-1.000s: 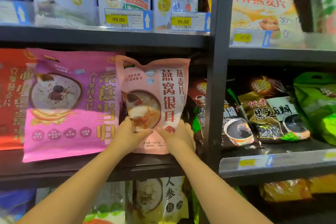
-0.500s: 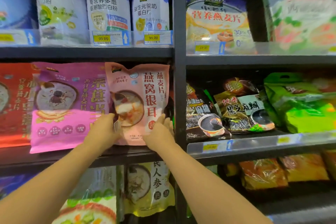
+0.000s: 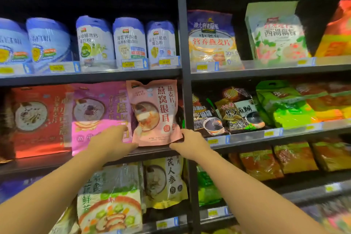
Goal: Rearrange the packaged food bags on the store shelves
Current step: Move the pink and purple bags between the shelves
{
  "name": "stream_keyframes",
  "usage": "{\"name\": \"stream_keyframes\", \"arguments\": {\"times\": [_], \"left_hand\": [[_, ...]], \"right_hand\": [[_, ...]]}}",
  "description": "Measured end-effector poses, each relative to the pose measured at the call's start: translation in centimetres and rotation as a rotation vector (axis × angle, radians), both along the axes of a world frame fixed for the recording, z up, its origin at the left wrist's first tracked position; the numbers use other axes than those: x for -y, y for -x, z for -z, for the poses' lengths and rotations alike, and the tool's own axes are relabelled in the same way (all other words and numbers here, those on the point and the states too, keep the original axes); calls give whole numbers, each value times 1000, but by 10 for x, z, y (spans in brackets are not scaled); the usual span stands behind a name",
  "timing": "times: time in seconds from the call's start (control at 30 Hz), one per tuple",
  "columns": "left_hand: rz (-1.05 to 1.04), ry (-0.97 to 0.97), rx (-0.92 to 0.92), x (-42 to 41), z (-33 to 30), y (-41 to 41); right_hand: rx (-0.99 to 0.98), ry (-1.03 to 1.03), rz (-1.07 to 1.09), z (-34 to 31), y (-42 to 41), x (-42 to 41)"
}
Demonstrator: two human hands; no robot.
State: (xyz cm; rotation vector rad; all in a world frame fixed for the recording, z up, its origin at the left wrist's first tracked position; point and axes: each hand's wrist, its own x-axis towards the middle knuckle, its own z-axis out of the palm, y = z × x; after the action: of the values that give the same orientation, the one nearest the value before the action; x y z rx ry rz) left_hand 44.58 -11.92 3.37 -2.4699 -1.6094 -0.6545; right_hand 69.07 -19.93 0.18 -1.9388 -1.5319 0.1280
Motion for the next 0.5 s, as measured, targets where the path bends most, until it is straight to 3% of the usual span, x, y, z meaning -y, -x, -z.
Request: {"name": "stream_keyframes", "arguments": {"times": [0.1, 0.5], "left_hand": [[57, -44, -70, 27, 3, -12], [155, -10, -12, 94, -9, -111]], "right_hand": [[-2, -21, 41, -8, -10, 31], [91, -12, 68, -22, -97, 107]]}}
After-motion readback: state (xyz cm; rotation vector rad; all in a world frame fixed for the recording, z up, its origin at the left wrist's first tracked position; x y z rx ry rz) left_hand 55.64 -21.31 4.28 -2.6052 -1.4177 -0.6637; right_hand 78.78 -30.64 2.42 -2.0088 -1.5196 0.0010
